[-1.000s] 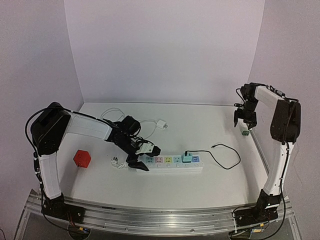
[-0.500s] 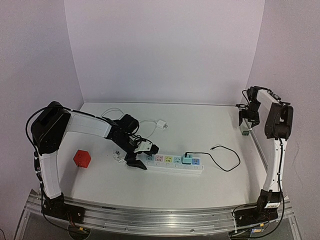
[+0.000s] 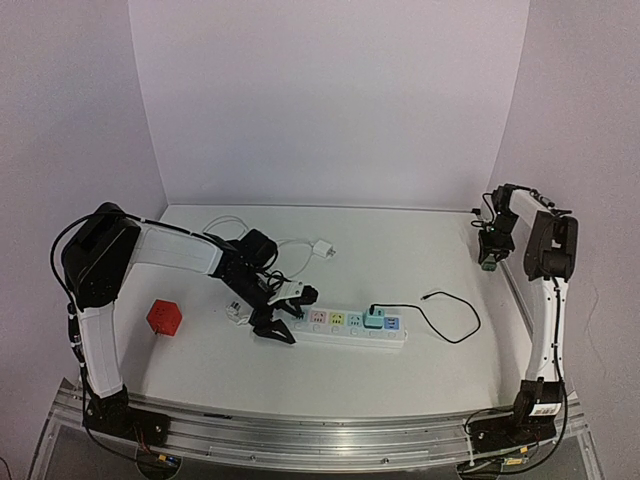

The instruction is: Insert the plug

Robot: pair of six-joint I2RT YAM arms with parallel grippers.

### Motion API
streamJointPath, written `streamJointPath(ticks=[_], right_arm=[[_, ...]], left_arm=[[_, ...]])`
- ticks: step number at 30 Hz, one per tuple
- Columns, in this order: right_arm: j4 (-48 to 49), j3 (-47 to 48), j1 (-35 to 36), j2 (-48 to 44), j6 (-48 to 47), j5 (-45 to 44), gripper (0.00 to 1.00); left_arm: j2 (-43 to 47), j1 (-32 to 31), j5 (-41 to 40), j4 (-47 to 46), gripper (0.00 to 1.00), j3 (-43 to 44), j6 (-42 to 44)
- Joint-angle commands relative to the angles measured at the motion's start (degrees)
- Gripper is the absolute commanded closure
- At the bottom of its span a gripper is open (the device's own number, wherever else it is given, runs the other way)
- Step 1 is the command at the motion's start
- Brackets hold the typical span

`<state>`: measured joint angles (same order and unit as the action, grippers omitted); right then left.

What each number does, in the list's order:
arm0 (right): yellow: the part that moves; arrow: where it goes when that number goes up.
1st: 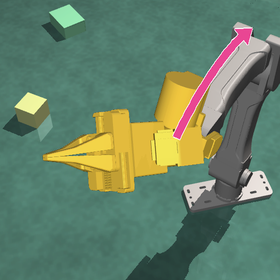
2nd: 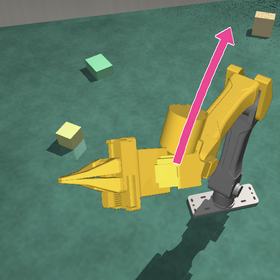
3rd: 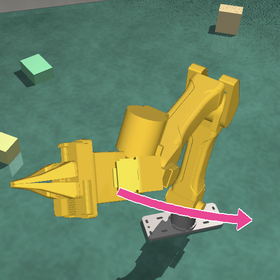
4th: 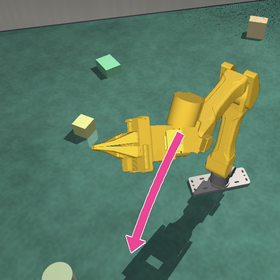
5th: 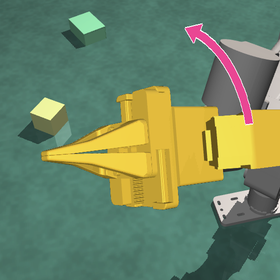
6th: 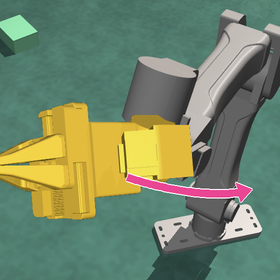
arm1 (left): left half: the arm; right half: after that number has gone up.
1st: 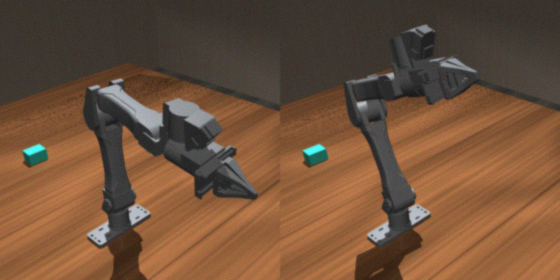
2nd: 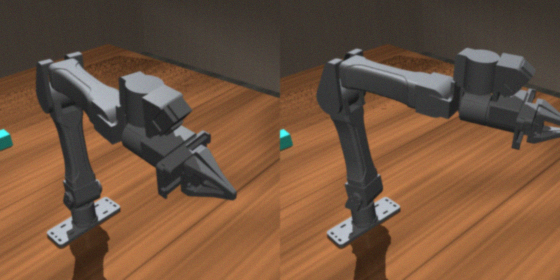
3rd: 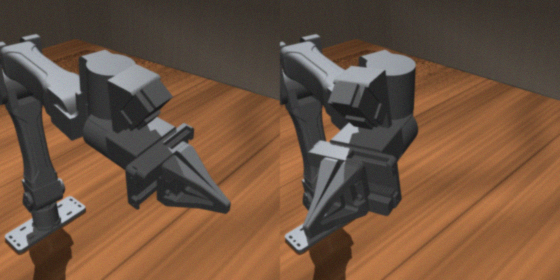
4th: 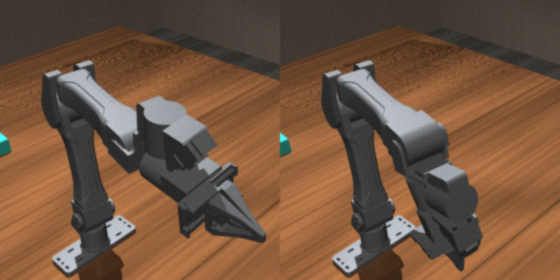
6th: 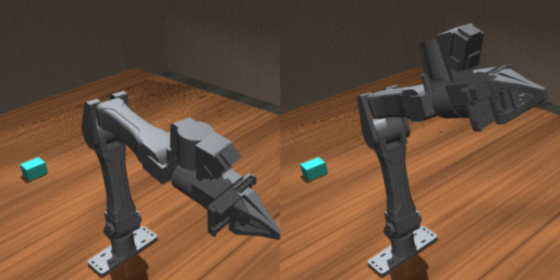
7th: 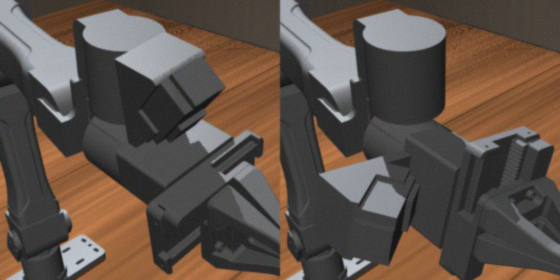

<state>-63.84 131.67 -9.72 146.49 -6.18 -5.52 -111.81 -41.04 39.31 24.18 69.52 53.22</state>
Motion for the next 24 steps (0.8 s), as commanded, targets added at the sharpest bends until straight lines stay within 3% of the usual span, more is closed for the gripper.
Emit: streamJointPath(ticks=[1,3,9,12,18,24], right_arm=[[-1.02,-1.42,-0.33,-2.14,0.12,1.54,0.89],[-0.96,-1.27,-0.30,-3.55,1.45,2.86,0.99],[-0.16,0.60,0.61,-13.50,11.04,6.93,1.00],[4.18,-2.72,3.31,-23.03,16.86,7.67,1.00],[25.72,-18.77,17.13,-44.44,25.57,9.34,1.00],[56.63,-36.60,29.07,-59.83,33.76,10.91,1.00]], left_arm=[[0.60,0.13,0.90,1.65,0.23,2.96,-2.36],[0.62,0.16,1.16,0.85,0.23,3.95,-3.87],[4.45,0.23,3.19,-9.55,0.22,4.25,-12.44],[7.05,0.24,4.43,-17.29,0.22,4.40,-19.38],[9.87,0.14,5.15,-35.24,0.20,6.17,-32.92],[9.24,-1.53,0.13,-56.35,0.15,9.42,-38.54]])
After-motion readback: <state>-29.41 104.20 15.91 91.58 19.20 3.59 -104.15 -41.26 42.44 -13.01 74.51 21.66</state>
